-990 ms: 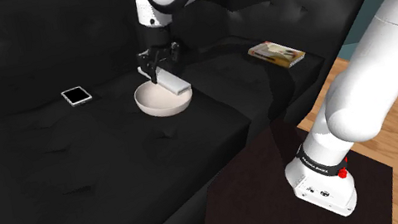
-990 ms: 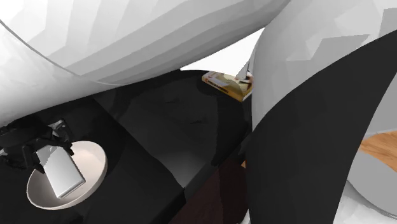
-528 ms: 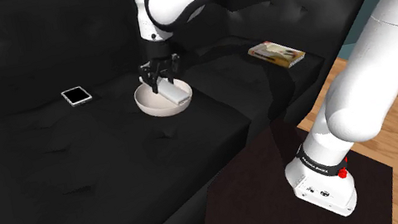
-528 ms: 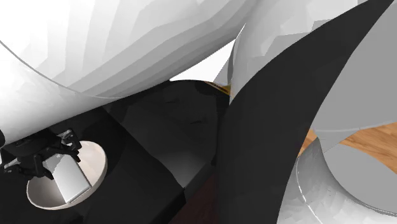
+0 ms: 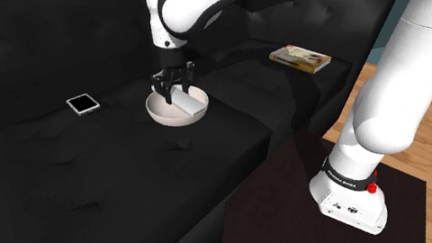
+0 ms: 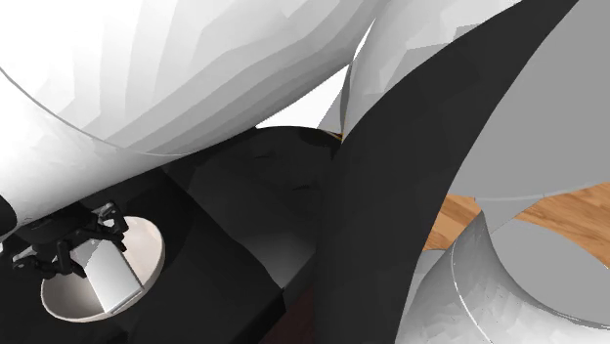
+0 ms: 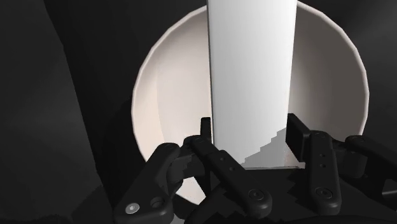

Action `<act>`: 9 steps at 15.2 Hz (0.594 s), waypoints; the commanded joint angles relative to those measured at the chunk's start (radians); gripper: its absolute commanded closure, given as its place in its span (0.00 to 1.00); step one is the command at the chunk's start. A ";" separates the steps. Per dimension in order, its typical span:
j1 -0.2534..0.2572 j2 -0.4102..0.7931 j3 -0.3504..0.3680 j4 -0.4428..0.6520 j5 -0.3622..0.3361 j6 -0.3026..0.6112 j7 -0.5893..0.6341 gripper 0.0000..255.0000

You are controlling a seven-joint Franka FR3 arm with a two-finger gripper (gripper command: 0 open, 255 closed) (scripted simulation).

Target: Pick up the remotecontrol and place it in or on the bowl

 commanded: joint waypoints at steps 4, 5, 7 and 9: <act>0.000 0.001 0.000 -0.001 0.000 0.001 0.000 0.00; 0.000 0.001 0.000 -0.001 0.000 0.001 0.000 0.00; 0.000 0.001 0.000 -0.001 0.000 0.001 0.000 0.00; -0.001 -0.022 -0.001 0.042 0.005 -0.065 -0.004 0.00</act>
